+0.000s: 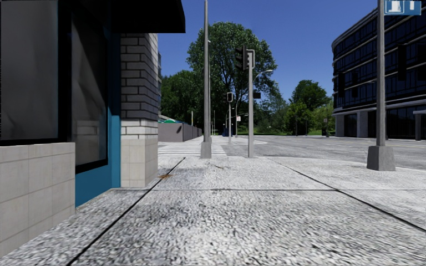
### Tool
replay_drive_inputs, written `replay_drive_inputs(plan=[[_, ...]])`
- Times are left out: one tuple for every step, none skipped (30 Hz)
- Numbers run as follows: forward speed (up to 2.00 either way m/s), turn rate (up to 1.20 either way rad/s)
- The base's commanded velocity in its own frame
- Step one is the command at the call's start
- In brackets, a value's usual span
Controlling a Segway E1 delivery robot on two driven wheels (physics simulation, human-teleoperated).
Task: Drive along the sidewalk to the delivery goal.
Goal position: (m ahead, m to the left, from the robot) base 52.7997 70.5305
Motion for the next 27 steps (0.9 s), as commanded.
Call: replay_drive_inputs(plan=[[2.0,0.0],[2.0,0.0],[2.0,0.0],[2.0,0.0],[2.0,0.0],[2.0,0.0],[2.0,0.0],[2.0,0.0],[2.0,0.0],[2.0,0.0],[2.0,0.0],[2.0,0.0],[2.0,0.0],[2.0,0.0],[2.0,0.0],[2.0,0.0],[2.0,0.0],[2.0,0.0],[2.0,0.0],[2.0,0.0],[2.0,0.0],[2.0,0.0],[2.0,0.0],[2.0,0.0],[2.0,0.0],[2.0,0.0],[2.0,0.0]])
